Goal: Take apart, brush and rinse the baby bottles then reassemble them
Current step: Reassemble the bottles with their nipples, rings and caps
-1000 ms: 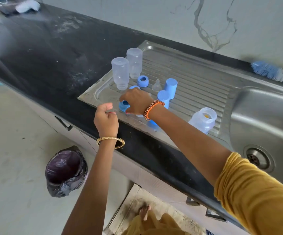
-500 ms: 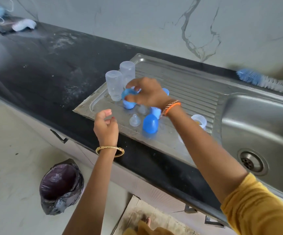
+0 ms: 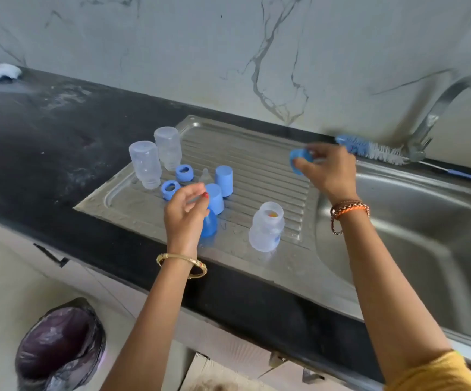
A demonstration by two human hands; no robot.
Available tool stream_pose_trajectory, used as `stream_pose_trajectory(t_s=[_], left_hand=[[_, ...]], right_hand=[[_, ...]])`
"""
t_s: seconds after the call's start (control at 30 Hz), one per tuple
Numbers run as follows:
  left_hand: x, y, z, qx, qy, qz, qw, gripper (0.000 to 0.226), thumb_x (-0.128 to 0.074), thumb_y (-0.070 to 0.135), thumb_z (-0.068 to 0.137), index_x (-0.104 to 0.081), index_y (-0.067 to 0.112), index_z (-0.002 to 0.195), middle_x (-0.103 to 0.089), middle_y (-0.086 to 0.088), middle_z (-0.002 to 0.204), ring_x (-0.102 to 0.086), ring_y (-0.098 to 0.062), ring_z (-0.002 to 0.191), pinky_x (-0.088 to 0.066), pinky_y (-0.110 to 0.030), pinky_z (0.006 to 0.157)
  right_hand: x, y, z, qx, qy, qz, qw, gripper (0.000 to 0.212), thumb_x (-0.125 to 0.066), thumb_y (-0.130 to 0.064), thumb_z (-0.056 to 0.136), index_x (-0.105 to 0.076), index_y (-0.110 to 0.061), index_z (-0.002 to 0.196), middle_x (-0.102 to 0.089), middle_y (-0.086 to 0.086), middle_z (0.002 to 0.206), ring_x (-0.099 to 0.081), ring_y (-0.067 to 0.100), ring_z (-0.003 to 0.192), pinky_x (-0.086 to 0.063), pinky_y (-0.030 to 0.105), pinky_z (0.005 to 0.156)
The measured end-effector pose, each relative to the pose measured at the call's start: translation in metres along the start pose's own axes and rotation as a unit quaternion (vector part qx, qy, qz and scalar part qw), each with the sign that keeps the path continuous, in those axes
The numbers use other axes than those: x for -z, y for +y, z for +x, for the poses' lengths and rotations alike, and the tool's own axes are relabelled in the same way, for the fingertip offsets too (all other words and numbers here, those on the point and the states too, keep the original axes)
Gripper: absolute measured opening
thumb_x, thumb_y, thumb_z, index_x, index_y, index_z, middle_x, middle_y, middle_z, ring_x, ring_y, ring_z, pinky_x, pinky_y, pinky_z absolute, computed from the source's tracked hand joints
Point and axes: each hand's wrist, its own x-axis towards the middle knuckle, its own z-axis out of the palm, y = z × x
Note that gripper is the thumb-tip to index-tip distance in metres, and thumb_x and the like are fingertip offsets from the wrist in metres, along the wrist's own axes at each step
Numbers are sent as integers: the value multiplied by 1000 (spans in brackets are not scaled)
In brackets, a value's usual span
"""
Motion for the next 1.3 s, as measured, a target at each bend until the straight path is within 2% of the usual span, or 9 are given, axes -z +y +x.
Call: stream_pose_trajectory(t_s=[0.07,0.13,0.23,0.47,0.6,0.7,0.87,1.13,1.3], left_hand=[[-1,8,-2,65,-35,-65,995,14,-56,13,92,-61,11,104,-65,0,101,-62,-14,88,-52,-16,70],[2,16,-1,116,-100,-122,981,22,-50,25,95,-60,11,108,-67,-1,103,-64,-14,93,-54,-19,76],[16,24,4,139,-171,-164,962,36,-41,41,94,-63,14,104,-71,-1,101,-66,-14,97,-55,-22,81],[59,18,12,158,-181,-178,954,36,-52,39,81,-64,18,107,-70,-4,107,-66,-17,102,-54,-30,87],[76,14,21,176,-118,-198,957,33,-53,39,84,-63,15,104,-71,-5,102,-67,-16,96,-56,-25,77],[83,12,31,200,-30,-212,956,29,-56,38,88,-62,12,99,-70,-6,96,-65,-18,92,-56,-25,75],[84,7,41,219,26,-213,952,29,-58,42,86,-61,14,96,-66,-4,95,-62,-16,87,-54,-24,72],[83,0,50,233,71,-200,949,32,-64,44,82,-61,14,96,-65,-6,97,-61,-15,80,-52,-22,58],[72,8,46,226,35,-204,952,25,-62,40,85,-63,17,91,-66,-3,91,-60,-13,79,-50,-22,62]], right_hand=[[2,-25,-4,64,-31,61,996,39,-76,-23,73,-67,-17,110,-67,-2,92,-62,9,81,-49,22,80],[-3,-55,-18,106,-153,138,973,48,-78,-13,71,-60,-15,117,-62,-3,89,-59,7,77,-48,18,76],[-29,-78,-42,193,-295,89,932,63,-79,-13,71,-51,-13,127,-60,-6,97,-57,6,83,-41,9,76],[-81,-88,-61,229,-358,128,896,62,-77,-7,74,-49,-3,129,-59,3,119,-55,14,111,-33,-1,82],[-94,-99,-49,218,-409,93,882,59,-77,-10,74,-52,-9,128,-60,-1,115,-54,8,103,-38,0,78],[-111,-103,-35,249,-365,-53,896,35,-70,-15,81,-63,-9,115,-64,4,111,-60,20,101,-44,24,90],[-145,-102,-41,319,-381,-243,833,40,-65,-28,85,-59,-16,123,-60,6,121,-53,24,113,-38,30,93],[-173,-101,-54,337,-359,-284,823,24,-59,-6,87,-63,-6,111,-58,14,117,-57,30,108,-47,36,86],[-127,-101,-27,294,-300,-102,902,15,-70,-11,78,-74,-5,91,-72,10,93,-63,18,86,-43,20,73]])
